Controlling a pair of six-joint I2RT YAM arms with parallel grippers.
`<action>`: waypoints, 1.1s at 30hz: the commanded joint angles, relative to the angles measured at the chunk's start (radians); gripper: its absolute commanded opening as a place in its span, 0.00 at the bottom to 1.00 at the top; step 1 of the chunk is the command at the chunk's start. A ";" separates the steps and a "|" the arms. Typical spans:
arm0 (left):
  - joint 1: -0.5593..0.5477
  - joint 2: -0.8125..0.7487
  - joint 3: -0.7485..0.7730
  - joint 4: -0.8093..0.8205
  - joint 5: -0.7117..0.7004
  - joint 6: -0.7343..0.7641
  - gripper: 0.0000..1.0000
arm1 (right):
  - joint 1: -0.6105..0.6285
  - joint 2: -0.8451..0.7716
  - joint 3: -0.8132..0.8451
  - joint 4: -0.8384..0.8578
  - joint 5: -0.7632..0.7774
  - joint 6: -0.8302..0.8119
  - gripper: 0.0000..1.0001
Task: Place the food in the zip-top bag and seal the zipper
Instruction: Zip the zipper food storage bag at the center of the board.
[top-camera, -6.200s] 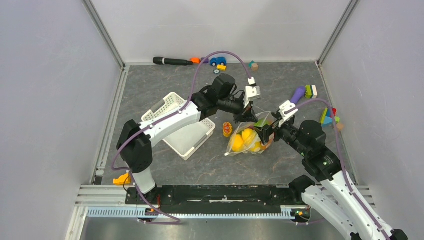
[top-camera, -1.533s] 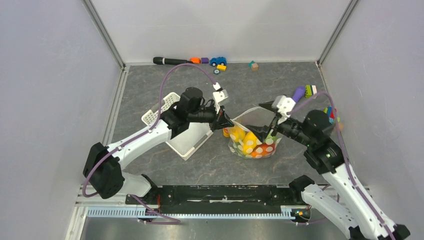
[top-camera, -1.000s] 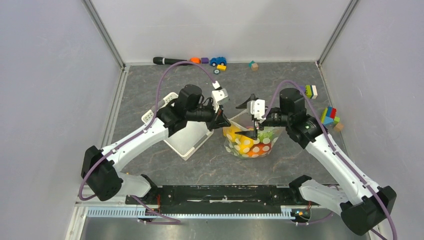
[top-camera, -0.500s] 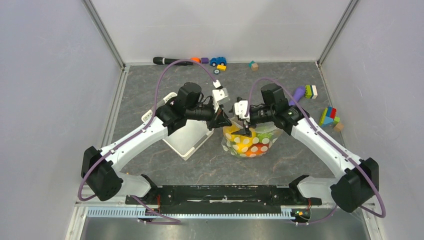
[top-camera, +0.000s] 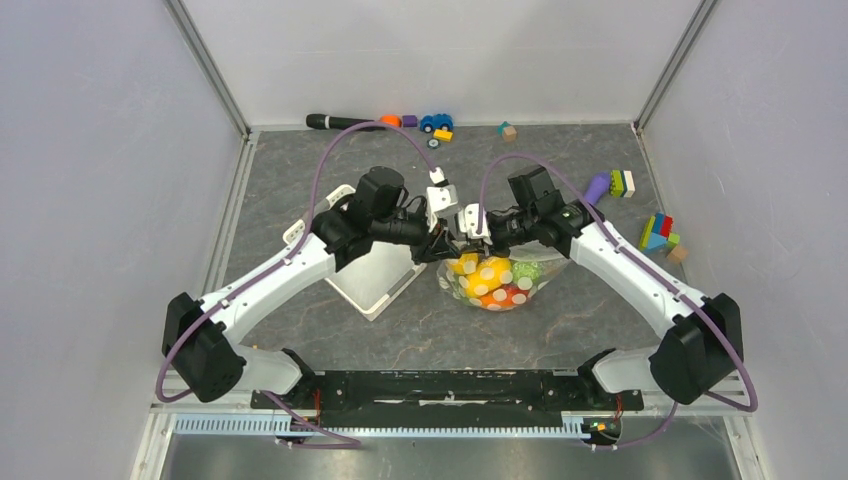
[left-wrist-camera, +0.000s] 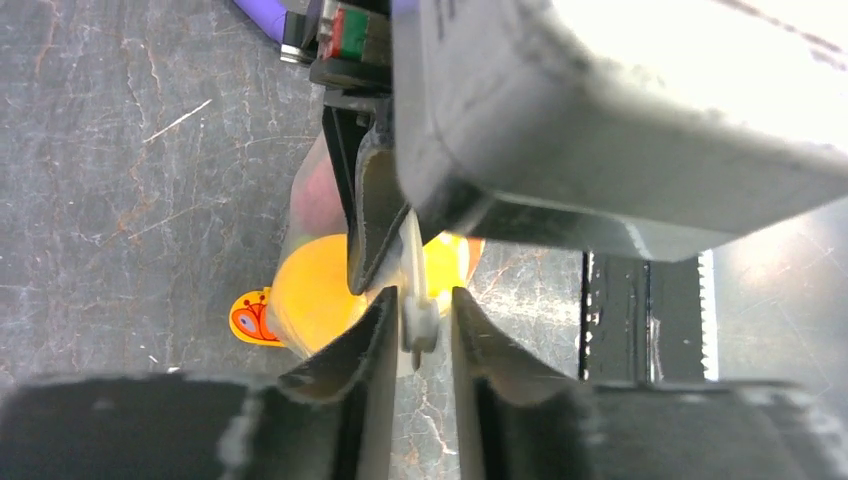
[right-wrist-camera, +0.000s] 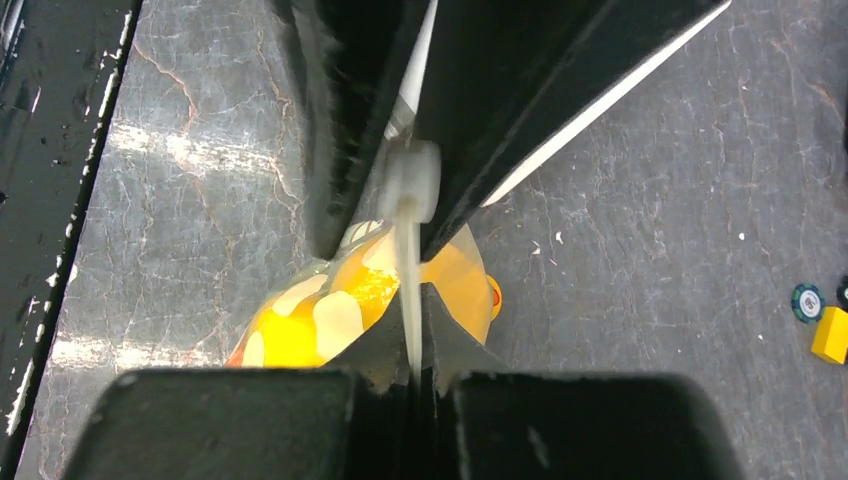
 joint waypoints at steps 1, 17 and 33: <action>-0.003 -0.064 0.021 0.083 -0.025 -0.010 0.56 | -0.004 -0.067 -0.011 0.003 0.004 -0.025 0.00; 0.017 -0.305 -0.469 0.643 -0.204 -0.325 1.00 | -0.005 -0.171 -0.113 0.136 0.030 0.146 0.00; 0.054 -0.135 -0.490 0.986 -0.003 -0.418 0.94 | -0.005 -0.170 -0.117 0.162 0.029 0.218 0.00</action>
